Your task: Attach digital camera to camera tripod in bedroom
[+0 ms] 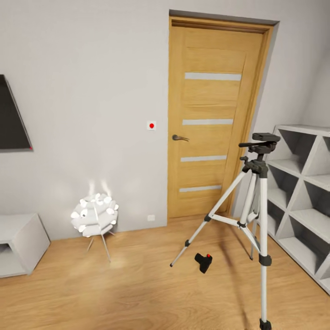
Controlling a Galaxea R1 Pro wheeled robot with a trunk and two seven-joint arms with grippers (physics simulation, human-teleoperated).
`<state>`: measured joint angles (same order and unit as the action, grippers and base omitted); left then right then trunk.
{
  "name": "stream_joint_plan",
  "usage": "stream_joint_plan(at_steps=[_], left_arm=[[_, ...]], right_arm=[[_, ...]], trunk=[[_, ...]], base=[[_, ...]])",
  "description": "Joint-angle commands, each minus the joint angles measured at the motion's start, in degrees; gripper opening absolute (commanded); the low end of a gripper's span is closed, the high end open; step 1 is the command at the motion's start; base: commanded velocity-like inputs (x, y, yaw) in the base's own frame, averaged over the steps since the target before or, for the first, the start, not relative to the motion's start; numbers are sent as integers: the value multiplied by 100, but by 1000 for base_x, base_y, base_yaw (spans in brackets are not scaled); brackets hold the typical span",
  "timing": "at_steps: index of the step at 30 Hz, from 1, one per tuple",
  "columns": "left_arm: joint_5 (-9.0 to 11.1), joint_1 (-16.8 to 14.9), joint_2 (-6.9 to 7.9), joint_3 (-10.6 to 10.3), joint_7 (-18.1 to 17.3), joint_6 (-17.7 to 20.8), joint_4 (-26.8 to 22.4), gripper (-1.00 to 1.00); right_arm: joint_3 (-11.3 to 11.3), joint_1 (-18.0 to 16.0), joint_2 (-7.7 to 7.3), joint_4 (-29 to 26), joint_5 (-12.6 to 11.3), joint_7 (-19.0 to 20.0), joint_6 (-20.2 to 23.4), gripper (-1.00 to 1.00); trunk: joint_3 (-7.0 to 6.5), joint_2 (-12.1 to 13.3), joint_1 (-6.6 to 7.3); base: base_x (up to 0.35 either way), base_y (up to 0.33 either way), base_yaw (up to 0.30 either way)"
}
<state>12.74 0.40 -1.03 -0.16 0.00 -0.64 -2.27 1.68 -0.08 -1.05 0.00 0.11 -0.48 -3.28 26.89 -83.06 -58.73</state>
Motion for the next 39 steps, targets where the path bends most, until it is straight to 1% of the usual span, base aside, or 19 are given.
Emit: stream_joint_plan(at_steps=[1,8,26,39], left_arm=[[42,4,-1,-4,0,-7,-10,100],[54,4,-4,-2,0,-8,-10,100],[62,4,-6,-2,8,-7,-10,100],[62,4,-12,-2,5,-7,-11,100]], right_arm=[[16,-1,0,0,0,-5,-15,100],[16,-1,0,0,5,-5,-15,100],[31,-1,-9,0,22,-5,-15,100],[34,-1,-9,0,22,-5,-15,100]], trunk=[[4,-2,0],[4,-2,0],[4,-2,0],[4,-2,0]], base=[[0,0,-254],[0,0,-186],[3,-1,-16],[143,-220,0]])
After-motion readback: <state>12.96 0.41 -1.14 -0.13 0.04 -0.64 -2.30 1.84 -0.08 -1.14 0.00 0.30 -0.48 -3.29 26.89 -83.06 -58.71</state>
